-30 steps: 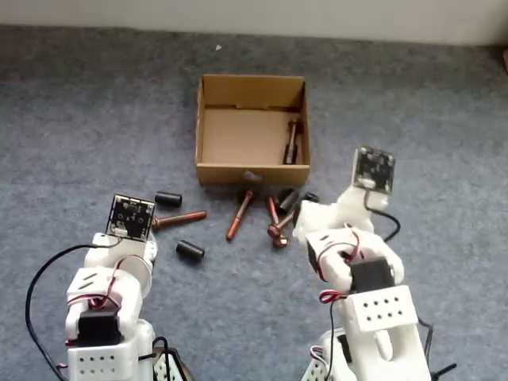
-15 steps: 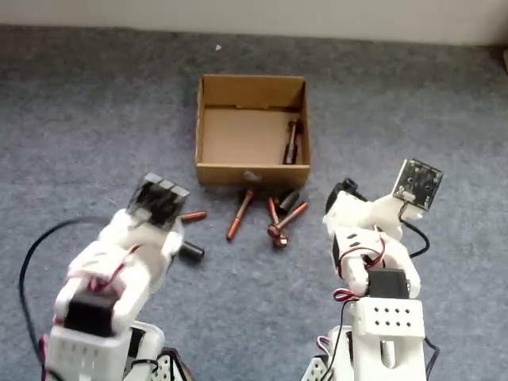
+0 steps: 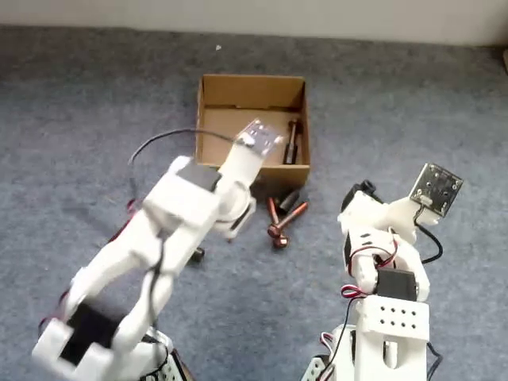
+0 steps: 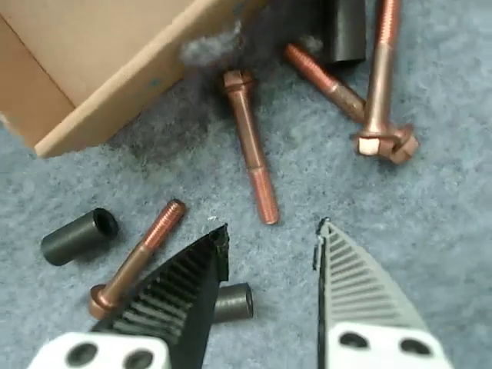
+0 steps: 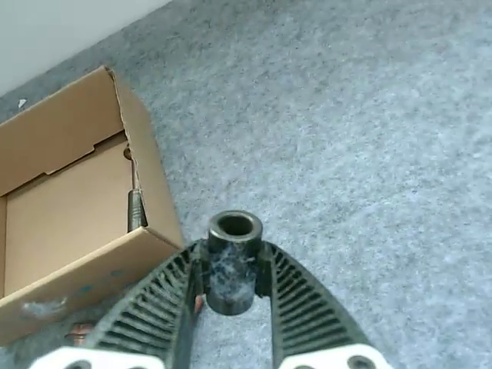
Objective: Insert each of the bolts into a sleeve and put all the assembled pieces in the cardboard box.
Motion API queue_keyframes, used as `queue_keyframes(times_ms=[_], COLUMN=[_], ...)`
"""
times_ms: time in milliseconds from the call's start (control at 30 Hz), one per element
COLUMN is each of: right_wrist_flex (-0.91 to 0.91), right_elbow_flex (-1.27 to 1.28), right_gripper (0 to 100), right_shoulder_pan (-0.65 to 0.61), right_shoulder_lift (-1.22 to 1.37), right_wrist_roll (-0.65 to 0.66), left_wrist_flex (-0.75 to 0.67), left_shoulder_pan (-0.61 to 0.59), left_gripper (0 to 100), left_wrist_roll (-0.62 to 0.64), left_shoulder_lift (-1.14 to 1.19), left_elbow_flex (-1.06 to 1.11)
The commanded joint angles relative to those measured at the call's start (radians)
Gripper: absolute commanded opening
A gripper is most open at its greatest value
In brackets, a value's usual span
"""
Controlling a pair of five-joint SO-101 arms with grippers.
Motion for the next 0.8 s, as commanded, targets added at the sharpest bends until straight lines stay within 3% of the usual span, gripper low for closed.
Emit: queue_keyframes(times_ms=[0, 533, 767], right_wrist_flex=[-0.024, -0.024, -0.024], right_elbow_flex=[-0.013, -0.015, -0.015], right_gripper=[0.5, 0.5, 0.5], right_shoulder_pan=[0.013, 0.01, 0.01], right_shoulder_lift=[-0.024, -0.024, -0.024], right_wrist_roll=[0.002, 0.003, 0.006], left_wrist_flex=[0.003, 0.015, 0.091], left_shoulder_pan=[0.015, -0.048, -0.027], left_gripper=[21, 21, 9], left_wrist_roll=[0.06, 0.064, 0.06], left_shoulder_lift=[0.254, 0.72, 0.763], left_elbow_flex=[-0.236, -0.616, -0.677])
